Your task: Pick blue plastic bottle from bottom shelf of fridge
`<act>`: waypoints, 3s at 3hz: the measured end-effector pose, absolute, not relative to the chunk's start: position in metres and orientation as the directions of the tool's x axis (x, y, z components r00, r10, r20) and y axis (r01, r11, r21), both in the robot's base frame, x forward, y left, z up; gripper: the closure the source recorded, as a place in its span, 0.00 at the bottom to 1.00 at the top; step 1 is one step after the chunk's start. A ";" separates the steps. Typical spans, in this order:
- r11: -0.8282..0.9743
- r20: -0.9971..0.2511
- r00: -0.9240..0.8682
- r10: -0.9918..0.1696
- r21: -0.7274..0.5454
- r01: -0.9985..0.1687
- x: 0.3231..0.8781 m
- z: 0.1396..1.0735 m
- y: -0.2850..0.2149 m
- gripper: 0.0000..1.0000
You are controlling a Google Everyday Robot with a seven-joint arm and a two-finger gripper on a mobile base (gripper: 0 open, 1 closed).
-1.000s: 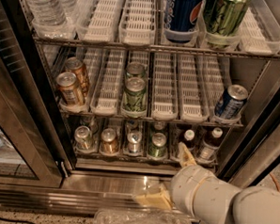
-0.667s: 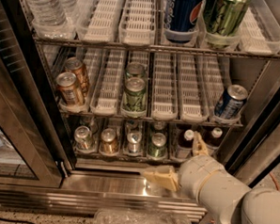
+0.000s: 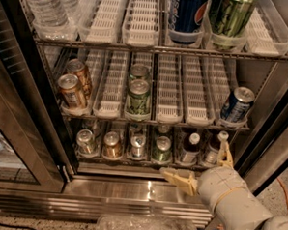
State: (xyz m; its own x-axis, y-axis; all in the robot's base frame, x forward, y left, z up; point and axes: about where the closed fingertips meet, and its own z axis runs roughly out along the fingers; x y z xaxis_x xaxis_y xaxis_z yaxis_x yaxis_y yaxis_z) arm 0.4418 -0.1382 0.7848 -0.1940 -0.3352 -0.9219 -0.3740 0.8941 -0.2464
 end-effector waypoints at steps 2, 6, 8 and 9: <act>0.893 -0.915 -0.204 -0.348 -0.257 -0.370 0.448 0.785 -0.131 0.00; 0.960 -0.991 -0.026 -0.129 -0.118 -0.254 0.430 0.744 -0.068 0.00; 0.999 -0.999 -0.018 0.033 0.033 -0.004 0.477 0.697 -0.147 0.00; 0.999 -0.999 -0.018 0.033 0.033 -0.004 0.477 0.697 -0.147 0.00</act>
Offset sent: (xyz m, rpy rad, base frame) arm 0.0028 0.0041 0.0020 -0.0446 0.0173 0.0049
